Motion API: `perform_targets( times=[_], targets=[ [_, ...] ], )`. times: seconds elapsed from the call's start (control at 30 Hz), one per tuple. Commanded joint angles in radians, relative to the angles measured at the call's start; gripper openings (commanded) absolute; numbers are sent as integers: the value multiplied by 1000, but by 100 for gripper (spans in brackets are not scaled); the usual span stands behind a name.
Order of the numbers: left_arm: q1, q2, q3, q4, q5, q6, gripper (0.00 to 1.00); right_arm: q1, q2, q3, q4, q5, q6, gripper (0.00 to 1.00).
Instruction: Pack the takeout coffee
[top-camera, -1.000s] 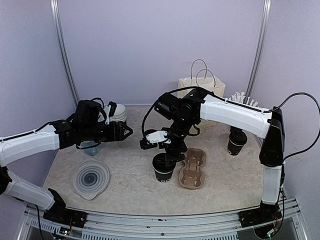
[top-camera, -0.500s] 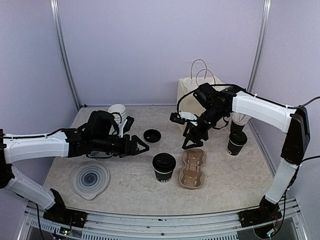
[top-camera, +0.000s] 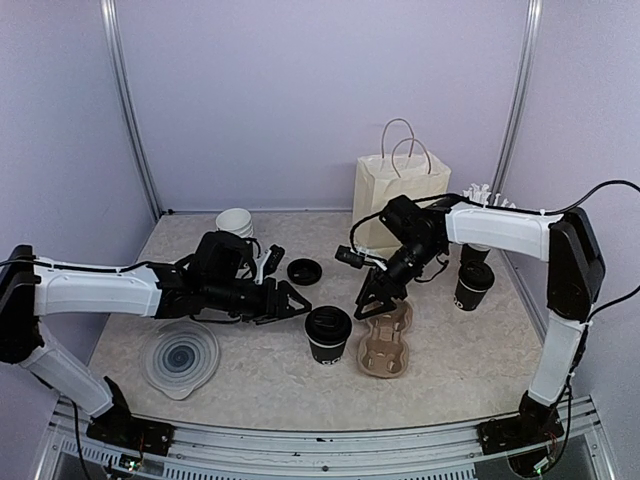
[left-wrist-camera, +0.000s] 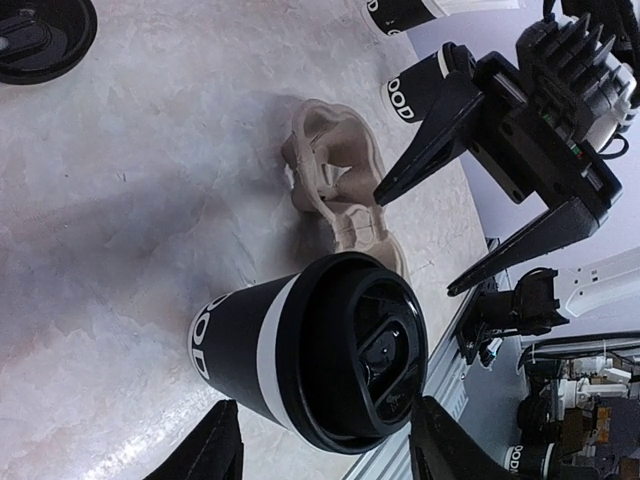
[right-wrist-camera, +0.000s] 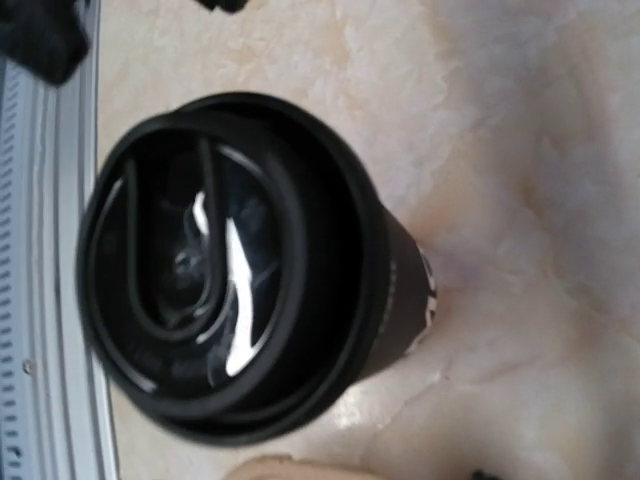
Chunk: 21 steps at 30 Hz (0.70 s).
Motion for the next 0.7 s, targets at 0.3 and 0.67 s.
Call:
perform_targets(
  times=[0.3, 0.67],
  targets=[
    [-1, 80, 23, 64, 33, 3, 59, -1, 86, 80, -14, -93, 29, 58],
    [12, 112, 24, 36, 26, 21, 54, 10, 117, 88, -20, -83, 29, 57]
  ],
)
